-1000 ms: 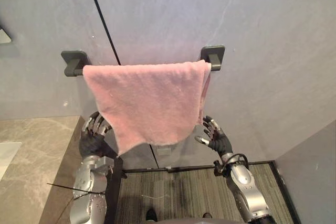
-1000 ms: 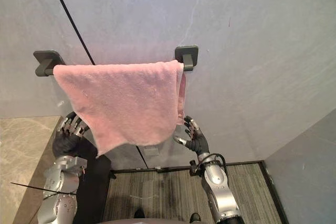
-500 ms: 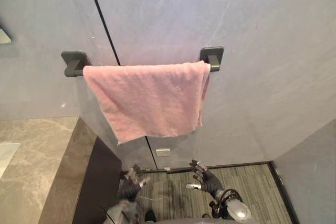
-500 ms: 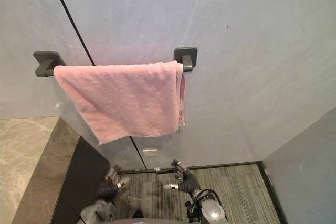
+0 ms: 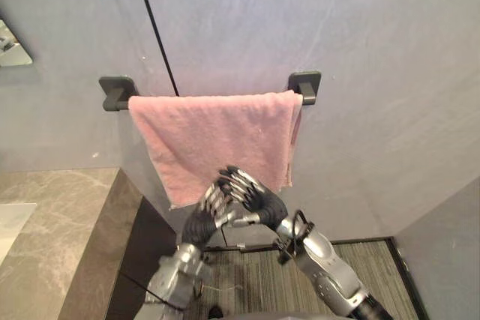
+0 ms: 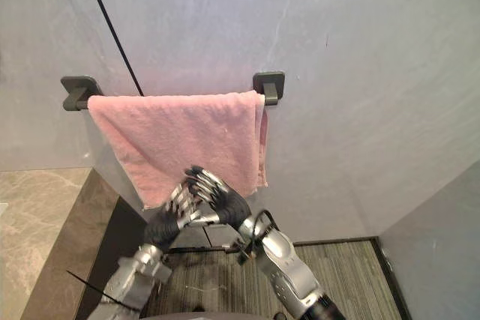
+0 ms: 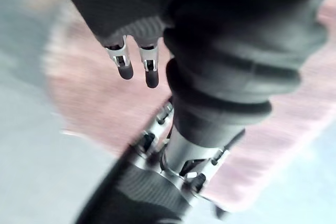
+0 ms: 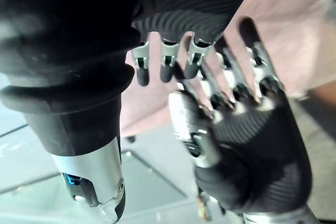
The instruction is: Organize washtable
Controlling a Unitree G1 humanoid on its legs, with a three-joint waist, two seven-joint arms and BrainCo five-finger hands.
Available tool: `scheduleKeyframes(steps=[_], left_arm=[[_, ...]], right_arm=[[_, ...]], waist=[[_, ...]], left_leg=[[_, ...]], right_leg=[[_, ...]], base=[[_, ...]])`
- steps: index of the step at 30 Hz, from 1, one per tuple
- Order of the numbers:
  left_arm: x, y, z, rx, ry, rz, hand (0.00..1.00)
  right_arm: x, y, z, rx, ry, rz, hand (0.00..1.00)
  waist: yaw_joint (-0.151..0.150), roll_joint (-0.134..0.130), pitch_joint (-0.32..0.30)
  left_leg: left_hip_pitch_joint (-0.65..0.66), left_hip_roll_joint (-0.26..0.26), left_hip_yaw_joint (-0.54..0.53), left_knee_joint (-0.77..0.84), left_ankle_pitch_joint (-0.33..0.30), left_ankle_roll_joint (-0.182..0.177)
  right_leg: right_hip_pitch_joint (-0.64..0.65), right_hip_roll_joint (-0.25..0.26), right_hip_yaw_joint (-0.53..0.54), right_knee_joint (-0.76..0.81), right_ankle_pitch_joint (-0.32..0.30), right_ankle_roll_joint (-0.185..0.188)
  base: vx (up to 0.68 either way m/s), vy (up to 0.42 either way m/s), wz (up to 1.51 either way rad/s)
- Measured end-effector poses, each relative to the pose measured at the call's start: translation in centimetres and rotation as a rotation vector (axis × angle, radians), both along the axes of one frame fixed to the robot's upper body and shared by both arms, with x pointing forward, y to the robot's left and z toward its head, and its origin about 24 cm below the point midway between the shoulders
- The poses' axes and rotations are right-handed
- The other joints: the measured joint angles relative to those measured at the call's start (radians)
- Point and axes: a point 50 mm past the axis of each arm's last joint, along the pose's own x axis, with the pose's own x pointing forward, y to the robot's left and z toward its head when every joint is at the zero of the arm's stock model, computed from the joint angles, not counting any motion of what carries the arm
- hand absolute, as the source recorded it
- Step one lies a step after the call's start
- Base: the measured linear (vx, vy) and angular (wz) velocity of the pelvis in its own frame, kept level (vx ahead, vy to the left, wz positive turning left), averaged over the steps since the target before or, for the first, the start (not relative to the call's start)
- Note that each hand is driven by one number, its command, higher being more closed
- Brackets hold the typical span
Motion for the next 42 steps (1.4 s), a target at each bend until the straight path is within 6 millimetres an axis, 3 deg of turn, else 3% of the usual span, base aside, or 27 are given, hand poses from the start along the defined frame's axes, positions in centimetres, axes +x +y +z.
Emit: scheduleKeyframes(steps=[4,7,11,16,21,26,35,42], left_arm=[[0.9,1.3,4.2,-0.142,-0.216,0.043,0.0],[1.2,1.7,4.9,-0.188,-0.26,0.073,0.0],[1.3,2.0,5.0,-0.19,-0.269,0.096,0.0],[1.4,2.7,4.6,-0.14,-0.261,0.139,0.0],[2.0,3.3,3.6,-0.102,-0.223,0.177,0.0],[3.2,3.2,4.3,-0.061,-0.252,0.198,0.0],[3.6,3.8,5.0,-0.033,-0.284,0.241,0.0],[3.7,4.2,3.9,-0.002,-0.233,0.279,0.0]], right_arm=[[1.1,1.0,2.6,0.071,-0.092,0.008,0.0],[1.6,0.9,3.0,0.066,-0.106,-0.014,0.0],[2.3,0.3,2.0,0.033,-0.078,-0.071,0.0],[4.0,-2.3,0.1,-0.048,-0.019,-0.199,0.0],[5.1,-4.8,0.1,-0.071,-0.02,-0.294,0.0],[6.2,-6.7,0.2,-0.08,-0.012,-0.387,0.0],[6.5,-7.2,0.3,-0.073,-0.007,-0.418,0.0],[6.6,-6.7,-0.2,-0.068,0.019,-0.412,0.0]], waist=[[0.0,0.009,-0.004],[-0.003,0.012,-0.004],[-0.003,0.015,-0.003],[-0.003,0.02,0.0],[-0.002,0.019,0.003],[-0.003,0.008,0.027],[-0.006,0.009,0.029],[-0.006,0.011,0.058]], left_leg=[[0.003,-0.006,-0.002,0.0,0.0,0.001],[0.007,-0.009,-0.004,0.0,0.0,0.001],[0.011,-0.009,-0.005,-0.001,0.0,0.001],[0.0,-0.009,-0.007,-0.001,0.001,0.002],[-0.044,-0.008,-0.009,-0.001,0.009,0.005],[-0.068,-0.01,-0.019,-0.001,0.014,0.006],[-0.078,-0.01,-0.022,0.0,0.016,0.005],[-0.061,-0.01,-0.025,-0.001,0.016,0.006]], right_leg=[[0.007,-0.001,-0.004,0.0,-0.002,0.002],[0.011,-0.003,-0.006,0.0,-0.003,0.004],[0.012,-0.003,-0.007,0.003,-0.003,0.004],[-0.004,-0.004,-0.015,0.005,-0.013,0.005],[-0.043,-0.01,-0.018,0.014,-0.009,0.007],[-0.064,-0.01,-0.023,0.014,0.0,0.001],[-0.071,-0.004,-0.027,0.015,0.0,0.001],[-0.057,-0.005,-0.028,0.018,-0.007,0.003]], base=[[0.05,0.0,0.04],[0.01,0.002,0.03],[-0.03,0.001,-0.01],[-0.04,0.001,0.02],[0.01,0.001,0.01],[0.05,-0.003,0.02],[0.03,-0.007,0.01],[-0.06,0.008,0.0]])
